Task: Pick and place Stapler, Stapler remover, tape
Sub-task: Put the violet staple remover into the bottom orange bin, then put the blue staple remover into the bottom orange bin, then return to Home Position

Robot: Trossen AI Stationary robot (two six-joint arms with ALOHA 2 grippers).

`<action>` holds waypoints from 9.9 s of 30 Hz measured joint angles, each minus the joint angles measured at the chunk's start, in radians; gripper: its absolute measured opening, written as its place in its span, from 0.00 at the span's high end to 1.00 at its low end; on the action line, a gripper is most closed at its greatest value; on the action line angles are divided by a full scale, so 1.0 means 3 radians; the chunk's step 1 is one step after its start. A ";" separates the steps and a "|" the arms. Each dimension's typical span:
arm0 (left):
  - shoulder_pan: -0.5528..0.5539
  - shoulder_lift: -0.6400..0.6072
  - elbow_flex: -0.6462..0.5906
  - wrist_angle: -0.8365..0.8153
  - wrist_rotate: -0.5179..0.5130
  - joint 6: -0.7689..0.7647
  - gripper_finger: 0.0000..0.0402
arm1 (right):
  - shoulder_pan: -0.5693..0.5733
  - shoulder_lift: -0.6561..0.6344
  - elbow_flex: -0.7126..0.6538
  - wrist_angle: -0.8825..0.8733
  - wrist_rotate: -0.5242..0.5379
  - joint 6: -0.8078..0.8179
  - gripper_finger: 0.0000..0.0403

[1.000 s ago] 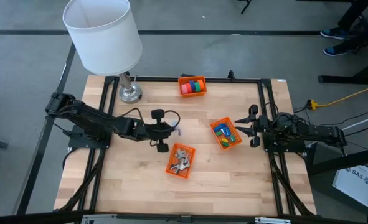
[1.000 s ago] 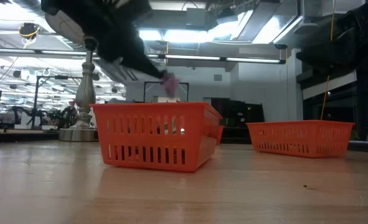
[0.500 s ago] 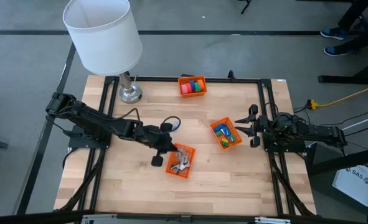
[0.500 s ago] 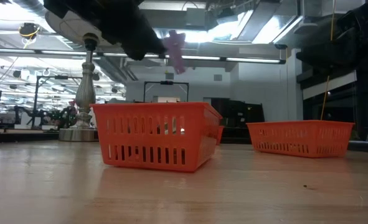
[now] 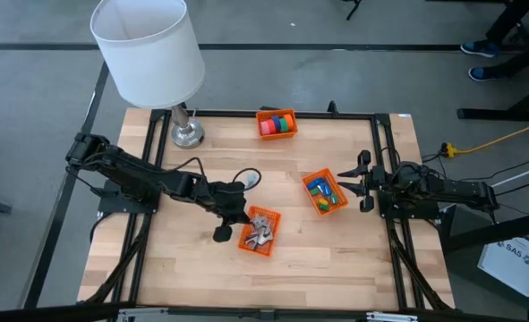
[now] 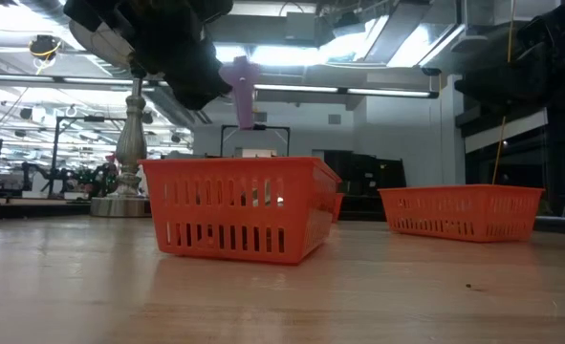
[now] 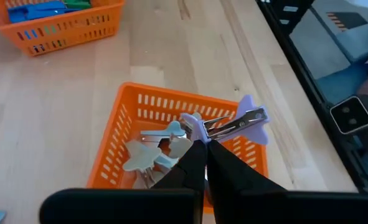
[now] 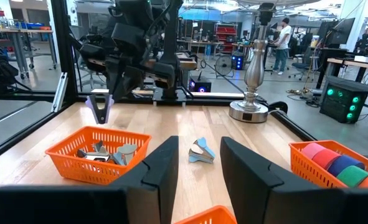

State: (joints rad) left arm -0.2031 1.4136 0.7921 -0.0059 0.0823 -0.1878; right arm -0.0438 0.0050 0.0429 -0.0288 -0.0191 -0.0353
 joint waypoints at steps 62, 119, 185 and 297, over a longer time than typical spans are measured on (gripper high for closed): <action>0.0527 0.0492 0.0000 -0.0566 -0.2208 0.1720 0.77 | 0.0000 0.0000 0.0000 0.0000 0.0001 0.0000 0.69; 0.0629 0.0954 -0.0001 0.0034 -0.1951 0.2810 0.73 | 0.0000 0.0000 0.0001 0.0000 0.0000 0.0000 0.69; 0.0155 0.0179 -0.0001 0.0280 -0.0426 0.0928 0.95 | 0.0000 -0.0001 0.0000 0.0000 0.0001 0.0000 0.69; 0.1865 -0.4326 -0.2612 0.0410 -0.0272 0.0628 0.85 | 0.0000 0.0000 0.0000 0.0001 0.0001 0.0000 0.69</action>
State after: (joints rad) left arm 0.3563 0.1158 0.0086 0.1172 0.0006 0.0006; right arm -0.0439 0.0051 0.0429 -0.0286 -0.0189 -0.0353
